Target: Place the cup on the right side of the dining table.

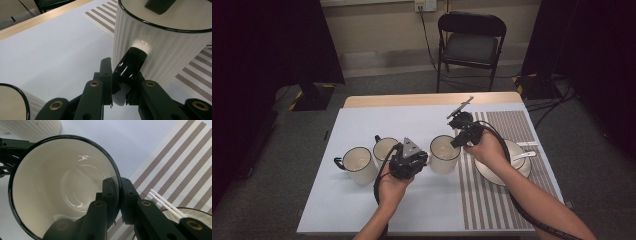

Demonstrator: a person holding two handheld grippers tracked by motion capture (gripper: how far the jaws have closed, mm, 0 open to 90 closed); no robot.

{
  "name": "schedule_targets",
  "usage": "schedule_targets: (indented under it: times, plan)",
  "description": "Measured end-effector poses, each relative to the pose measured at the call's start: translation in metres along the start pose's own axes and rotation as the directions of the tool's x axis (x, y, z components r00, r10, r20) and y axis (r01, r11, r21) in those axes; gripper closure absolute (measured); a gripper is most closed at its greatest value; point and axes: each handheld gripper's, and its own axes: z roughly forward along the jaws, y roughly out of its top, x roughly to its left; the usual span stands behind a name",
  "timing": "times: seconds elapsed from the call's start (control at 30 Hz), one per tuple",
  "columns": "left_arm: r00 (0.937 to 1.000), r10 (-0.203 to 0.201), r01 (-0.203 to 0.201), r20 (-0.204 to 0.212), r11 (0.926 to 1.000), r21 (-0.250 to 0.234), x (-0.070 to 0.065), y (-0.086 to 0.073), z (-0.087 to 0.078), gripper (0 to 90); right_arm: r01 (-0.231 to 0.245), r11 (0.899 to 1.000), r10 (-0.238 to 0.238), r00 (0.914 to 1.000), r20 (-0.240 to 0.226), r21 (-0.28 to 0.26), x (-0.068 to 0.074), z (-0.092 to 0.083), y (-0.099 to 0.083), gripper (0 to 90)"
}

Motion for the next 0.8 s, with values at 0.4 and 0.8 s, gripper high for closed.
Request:
schedule_targets:
  times: [0.4, 0.8]
  plan:
    - [0.9999, -0.009, 0.009, -0.004, 0.9999, -0.01, 0.004, 0.007, 0.003, 79.6, 0.009, 1.0, -0.009, 0.9999, 0.009, -0.004, -0.004, -0.003, 0.007, 83.9]
    - [0.9997, -0.023, 0.023, -0.002, 0.9997, -0.012, 0.006, 0.015, 0.013, 79.7, -0.001, 1.0, 0.001, 0.9999, 0.013, -0.003, -0.015, -0.005, 0.011, 83.9]
